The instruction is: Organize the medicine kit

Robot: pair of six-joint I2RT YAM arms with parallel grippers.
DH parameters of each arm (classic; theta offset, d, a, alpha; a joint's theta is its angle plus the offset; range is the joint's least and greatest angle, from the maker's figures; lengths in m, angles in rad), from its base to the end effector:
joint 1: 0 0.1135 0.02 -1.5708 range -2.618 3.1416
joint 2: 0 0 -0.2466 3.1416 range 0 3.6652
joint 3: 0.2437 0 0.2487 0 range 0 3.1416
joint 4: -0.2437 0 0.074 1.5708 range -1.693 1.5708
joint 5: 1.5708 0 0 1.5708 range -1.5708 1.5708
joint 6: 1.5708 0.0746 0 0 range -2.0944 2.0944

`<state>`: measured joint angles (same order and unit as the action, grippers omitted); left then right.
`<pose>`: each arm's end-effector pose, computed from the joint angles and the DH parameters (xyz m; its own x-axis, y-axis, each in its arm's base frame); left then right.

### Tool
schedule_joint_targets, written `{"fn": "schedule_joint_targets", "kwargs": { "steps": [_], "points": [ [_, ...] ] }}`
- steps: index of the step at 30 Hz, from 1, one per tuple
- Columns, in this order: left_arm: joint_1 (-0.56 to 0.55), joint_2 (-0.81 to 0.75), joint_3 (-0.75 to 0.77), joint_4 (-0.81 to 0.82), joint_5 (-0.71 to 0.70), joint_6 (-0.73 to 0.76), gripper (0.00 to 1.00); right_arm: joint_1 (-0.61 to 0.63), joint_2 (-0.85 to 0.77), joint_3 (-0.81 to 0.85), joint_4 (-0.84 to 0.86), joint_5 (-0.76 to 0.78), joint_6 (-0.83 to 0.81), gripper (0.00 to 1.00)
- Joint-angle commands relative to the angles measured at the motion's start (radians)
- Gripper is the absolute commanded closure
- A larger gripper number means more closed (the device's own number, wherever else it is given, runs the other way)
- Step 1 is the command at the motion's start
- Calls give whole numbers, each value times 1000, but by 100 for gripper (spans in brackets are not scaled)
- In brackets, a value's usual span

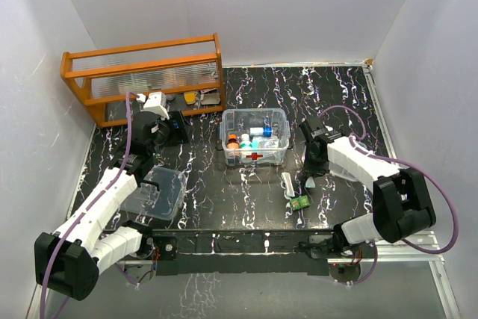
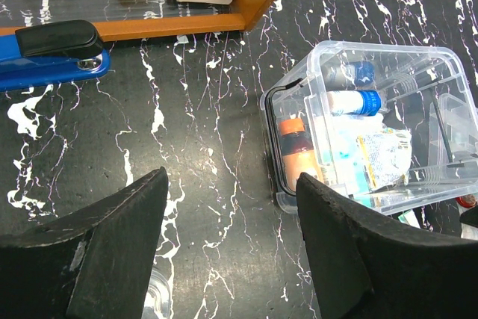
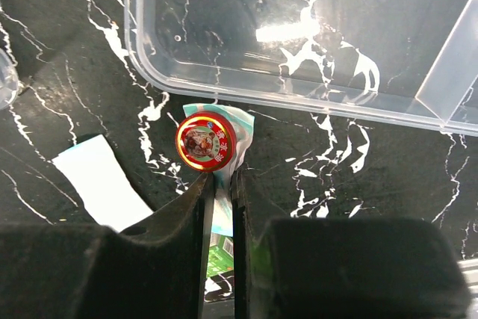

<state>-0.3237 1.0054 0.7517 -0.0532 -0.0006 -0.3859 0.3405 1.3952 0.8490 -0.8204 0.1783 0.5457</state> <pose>0.2638 -0.0885 0.2743 -0.3849 -0.2679 -0.8832 0.1864 0.9147 -0.3586 0.2346 0.0691 0.1379 -0.9419 0.2082 -0.2635 0.2271 0.9729 -0.0432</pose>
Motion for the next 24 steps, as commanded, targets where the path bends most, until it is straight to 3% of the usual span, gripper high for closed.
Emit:
{"fn": "schedule_joint_targets", "kwargs": {
  "steps": [1, 13, 24],
  "points": [
    [4, -31, -9, 15, -9, 9, 32, 5, 10, 43, -21, 46, -26, 86],
    [4, -29, -11, 16, -8, 9, 32, 15, 83, 57, -35, -35, -114, 86],
    [5, -28, -10, 19, -10, 12, 32, 67, 119, 151, -144, 194, -6, 86]
  ]
}}
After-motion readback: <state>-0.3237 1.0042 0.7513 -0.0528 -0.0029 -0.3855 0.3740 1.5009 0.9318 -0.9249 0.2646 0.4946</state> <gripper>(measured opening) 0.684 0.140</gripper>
